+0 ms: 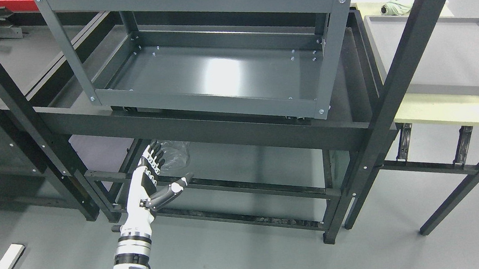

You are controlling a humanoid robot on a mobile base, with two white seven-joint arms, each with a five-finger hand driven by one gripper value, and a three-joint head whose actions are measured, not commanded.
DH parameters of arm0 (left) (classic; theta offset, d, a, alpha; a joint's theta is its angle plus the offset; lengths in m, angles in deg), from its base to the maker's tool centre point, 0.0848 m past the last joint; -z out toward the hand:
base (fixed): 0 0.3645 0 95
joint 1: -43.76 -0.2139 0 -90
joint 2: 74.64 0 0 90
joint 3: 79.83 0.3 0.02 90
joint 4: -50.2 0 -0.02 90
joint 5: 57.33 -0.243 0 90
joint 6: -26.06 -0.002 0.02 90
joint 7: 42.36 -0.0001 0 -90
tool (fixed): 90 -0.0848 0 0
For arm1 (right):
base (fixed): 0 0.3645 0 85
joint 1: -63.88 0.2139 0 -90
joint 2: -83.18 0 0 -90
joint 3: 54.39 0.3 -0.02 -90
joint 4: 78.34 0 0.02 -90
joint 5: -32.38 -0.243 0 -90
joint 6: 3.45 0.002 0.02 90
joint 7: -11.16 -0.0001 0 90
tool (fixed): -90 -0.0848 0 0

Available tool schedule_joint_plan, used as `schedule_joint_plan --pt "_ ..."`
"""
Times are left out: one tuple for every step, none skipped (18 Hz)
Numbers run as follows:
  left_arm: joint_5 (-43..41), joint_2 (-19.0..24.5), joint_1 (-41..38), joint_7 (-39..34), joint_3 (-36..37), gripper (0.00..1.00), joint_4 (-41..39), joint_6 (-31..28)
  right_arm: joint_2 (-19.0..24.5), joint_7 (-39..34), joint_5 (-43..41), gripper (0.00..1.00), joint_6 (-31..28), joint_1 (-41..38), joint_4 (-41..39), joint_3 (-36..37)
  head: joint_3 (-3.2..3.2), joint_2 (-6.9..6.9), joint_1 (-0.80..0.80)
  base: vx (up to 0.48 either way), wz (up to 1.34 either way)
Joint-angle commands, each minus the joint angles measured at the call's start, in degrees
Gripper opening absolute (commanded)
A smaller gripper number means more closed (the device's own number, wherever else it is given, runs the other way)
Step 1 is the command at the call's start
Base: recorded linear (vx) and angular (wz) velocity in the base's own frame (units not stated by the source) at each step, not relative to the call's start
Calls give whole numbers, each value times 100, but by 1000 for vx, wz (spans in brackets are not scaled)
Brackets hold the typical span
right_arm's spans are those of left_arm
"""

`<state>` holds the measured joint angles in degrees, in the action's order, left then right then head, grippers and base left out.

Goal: Place yellow IKEA cup on middle right shelf

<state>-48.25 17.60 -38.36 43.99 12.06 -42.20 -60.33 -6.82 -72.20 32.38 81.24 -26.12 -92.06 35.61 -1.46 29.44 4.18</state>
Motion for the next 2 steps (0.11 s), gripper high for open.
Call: schedule_joint_plan --pt "-2 75 47 5 -48 99 -182 -9 -100 5 -141 99 -5 -79 0 -97 0 0 0 0 0" --pt "-2 75 56 5 -48 99 -190 -9 -100 5 -141 99 -5 -79 0 -97 0 0 0 0 0"
